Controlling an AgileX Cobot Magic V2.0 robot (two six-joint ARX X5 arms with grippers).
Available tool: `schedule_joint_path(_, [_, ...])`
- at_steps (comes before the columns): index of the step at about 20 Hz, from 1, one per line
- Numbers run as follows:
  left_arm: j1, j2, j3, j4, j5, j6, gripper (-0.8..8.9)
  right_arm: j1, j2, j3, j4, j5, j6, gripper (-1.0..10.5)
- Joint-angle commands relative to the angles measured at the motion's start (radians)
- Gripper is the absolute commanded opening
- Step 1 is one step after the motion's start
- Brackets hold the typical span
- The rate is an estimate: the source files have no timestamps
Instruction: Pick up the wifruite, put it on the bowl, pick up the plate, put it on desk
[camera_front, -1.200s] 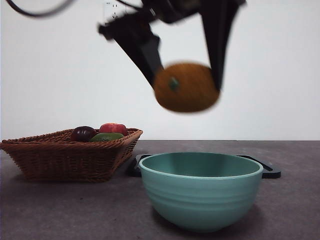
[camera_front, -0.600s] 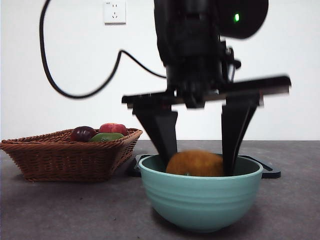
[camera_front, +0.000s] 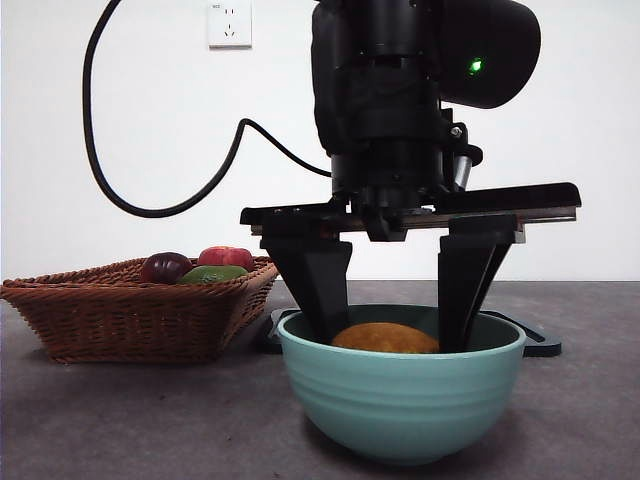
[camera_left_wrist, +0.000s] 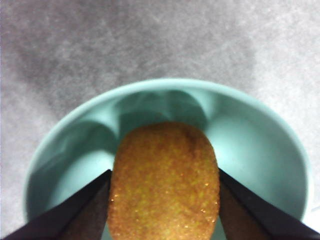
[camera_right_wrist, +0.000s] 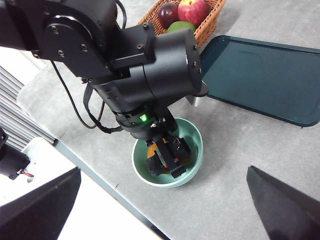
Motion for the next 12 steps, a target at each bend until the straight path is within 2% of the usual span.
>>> schedule_joint_path(1, [-0.012,0.029,0.024,0.017,0.002,0.013,3.26,0.005,0.003,0.017,0.007,-0.002,-0.008,6.6])
schedule_joint_path(3, [-0.012,0.029,0.026,0.023,0.002,0.024,3.83,0.005,0.003,0.017,0.006,-0.002,-0.008,6.6])
schedule_joint_path(6, [-0.012,0.027,0.027,0.018,0.002,0.032,3.87,0.005,0.003,0.017,0.006,-0.001,-0.008,6.6])
schedule_joint_path(8, [-0.012,0.007,0.027,0.021,0.001,0.052,4.96,0.005,0.003,0.017,0.006,-0.001,-0.008,6.6])
schedule_joint_path(12, [-0.016,-0.085,0.031,0.021,0.000,0.075,5.06,0.005,0.003,0.017,0.007,-0.001,-0.008,6.6])
